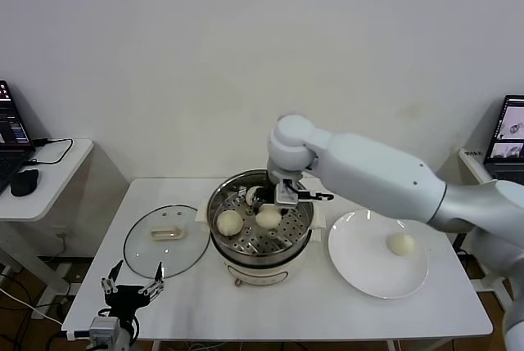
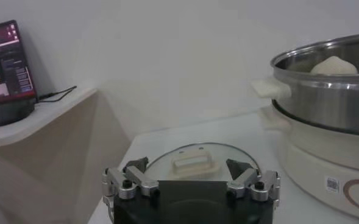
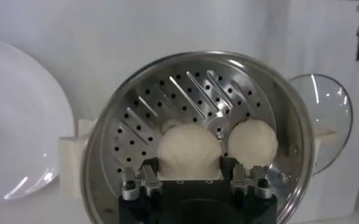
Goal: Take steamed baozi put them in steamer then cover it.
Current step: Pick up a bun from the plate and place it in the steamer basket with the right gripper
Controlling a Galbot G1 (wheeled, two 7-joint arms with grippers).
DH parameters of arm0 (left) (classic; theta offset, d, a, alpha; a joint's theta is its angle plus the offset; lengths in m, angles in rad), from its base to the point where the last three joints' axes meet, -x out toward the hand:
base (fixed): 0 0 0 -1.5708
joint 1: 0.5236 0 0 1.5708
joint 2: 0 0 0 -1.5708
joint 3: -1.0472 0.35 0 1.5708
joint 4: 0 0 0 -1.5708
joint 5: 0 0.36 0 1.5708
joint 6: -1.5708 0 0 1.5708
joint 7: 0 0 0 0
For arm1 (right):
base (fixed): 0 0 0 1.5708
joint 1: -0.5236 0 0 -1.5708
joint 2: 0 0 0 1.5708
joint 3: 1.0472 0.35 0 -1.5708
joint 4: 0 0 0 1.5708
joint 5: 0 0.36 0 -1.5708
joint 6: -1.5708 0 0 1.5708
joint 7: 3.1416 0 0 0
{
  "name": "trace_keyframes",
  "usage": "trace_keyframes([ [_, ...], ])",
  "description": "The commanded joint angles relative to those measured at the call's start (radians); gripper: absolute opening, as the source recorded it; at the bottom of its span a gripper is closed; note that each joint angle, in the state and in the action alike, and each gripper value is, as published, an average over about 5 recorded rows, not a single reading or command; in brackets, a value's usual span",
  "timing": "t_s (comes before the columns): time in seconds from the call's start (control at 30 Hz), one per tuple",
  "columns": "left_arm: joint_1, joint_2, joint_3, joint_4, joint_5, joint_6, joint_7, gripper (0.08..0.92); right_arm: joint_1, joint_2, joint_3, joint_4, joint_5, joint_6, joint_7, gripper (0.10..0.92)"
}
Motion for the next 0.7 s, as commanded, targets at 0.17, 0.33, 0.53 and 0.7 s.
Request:
trace_keyframes([
  [0.17, -0.004, 0.004, -0.002, 0.006, -0.003, 0.003, 0.003, 0.823, -0.052, 0.035, -0.018, 0.018, -0.002, -0.006, -0.002, 0.617],
  [0.33, -0.007, 0.001, 0.001, 0.009, -0.003, 0.003, 0.004, 0.823, -0.050, 0.020, -0.042, 0.039, 0.035, -0.026, -0.014, 0.619],
  [0.53, -0.006, 0.000, 0.003, 0.011, -0.003, 0.003, 0.003, 0.823, -0.040, 0.008, -0.052, 0.054, 0.083, -0.049, -0.031, 0.619],
  [0.7, -0.005, -0.001, 0.003, 0.009, -0.003, 0.003, 0.003, 0.823, -0.037, 0.001, -0.061, 0.072, 0.105, -0.068, -0.035, 0.619],
])
